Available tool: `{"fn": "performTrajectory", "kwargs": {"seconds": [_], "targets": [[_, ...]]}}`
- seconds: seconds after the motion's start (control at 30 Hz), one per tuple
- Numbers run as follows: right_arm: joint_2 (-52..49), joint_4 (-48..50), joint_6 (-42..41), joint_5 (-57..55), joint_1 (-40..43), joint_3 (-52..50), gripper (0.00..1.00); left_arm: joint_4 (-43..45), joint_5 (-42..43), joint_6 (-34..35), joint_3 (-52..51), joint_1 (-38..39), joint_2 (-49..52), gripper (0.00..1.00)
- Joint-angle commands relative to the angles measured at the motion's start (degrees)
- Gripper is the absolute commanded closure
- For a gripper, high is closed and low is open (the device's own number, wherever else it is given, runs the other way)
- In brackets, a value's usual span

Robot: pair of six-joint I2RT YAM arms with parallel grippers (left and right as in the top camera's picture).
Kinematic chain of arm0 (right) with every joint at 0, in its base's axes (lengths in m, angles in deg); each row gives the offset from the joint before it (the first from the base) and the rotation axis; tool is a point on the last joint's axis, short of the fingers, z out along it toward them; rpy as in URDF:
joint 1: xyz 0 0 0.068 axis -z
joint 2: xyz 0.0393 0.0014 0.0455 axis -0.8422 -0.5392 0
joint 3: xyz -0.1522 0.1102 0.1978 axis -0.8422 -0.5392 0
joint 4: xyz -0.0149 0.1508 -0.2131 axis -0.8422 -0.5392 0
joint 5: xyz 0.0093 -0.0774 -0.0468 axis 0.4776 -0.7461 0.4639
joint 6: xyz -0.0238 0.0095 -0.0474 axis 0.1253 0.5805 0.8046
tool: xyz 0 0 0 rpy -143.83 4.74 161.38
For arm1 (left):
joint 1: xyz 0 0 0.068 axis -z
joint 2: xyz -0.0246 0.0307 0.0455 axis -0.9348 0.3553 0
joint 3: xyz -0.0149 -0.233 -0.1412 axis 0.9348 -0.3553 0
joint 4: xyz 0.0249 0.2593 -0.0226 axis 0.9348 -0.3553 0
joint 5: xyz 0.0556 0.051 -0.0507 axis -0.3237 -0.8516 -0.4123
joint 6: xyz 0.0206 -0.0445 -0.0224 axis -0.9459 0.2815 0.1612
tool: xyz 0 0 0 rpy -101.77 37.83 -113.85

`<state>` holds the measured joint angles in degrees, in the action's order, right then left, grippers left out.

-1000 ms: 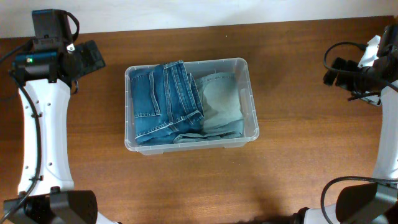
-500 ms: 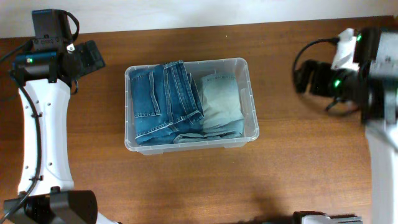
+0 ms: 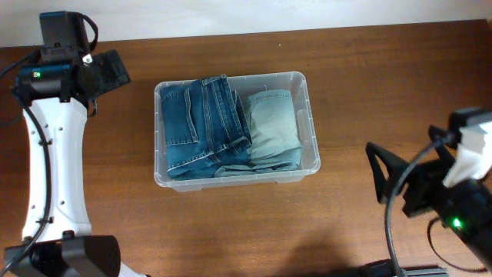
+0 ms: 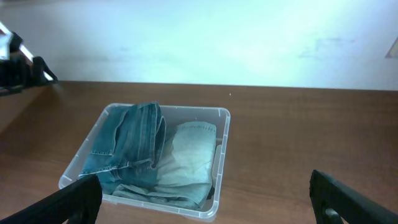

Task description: Pack container

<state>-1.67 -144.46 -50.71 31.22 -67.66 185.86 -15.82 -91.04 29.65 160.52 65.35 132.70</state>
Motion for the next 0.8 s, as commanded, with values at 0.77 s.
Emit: {"fn": "performTrajectory", "kwargs": {"seconds": [0.77], "targets": [[-19.30, 27.45, 6.08, -4.28, -0.57, -1.31, 0.01, -0.02, -0.61, -0.11, 0.11, -0.09, 0.04, 0.01]]}}
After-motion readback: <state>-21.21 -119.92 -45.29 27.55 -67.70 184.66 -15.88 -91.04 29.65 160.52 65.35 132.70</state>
